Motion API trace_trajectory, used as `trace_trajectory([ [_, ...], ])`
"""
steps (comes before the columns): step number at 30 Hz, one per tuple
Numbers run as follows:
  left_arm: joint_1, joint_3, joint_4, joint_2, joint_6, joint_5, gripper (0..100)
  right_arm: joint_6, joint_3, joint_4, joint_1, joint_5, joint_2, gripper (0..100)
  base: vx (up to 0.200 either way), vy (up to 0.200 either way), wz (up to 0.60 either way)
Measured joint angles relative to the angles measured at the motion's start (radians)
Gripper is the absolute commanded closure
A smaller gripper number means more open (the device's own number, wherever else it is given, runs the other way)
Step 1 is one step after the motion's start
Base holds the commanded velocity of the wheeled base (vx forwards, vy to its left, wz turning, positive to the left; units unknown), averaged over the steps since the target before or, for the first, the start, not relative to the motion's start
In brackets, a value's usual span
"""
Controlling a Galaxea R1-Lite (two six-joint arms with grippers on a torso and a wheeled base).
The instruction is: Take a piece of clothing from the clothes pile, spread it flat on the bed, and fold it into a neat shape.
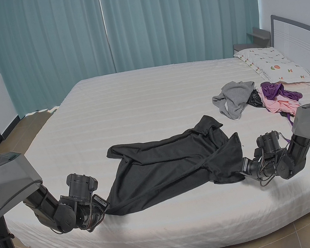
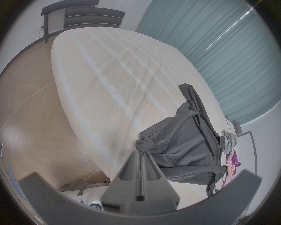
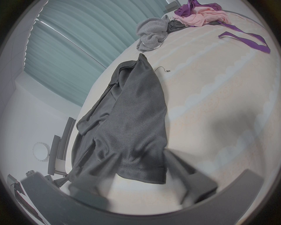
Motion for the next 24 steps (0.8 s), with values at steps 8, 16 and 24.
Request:
trace_trajectory([
  [8, 0.0, 0.005, 0.0, 0.0, 0.001, 0.0, 100, -0.006, 0.029, 0.05, -0.004, -0.002, -0.027, 100, 0.0, 0.0, 0.0],
  [16, 0.0, 0.014, 0.007, -0.007, 0.009, 0.001, 100, -0.049, 0.173, 0.059, -0.06, 0.049, -0.147, 100, 0.0, 0.0, 0.0],
  [24, 0.0, 0.039, 0.021, -0.031, 0.06, 0.003, 100, -0.133, 0.413, 0.056, -0.122, 0.123, -0.299, 100, 0.0, 0.0, 0.0],
])
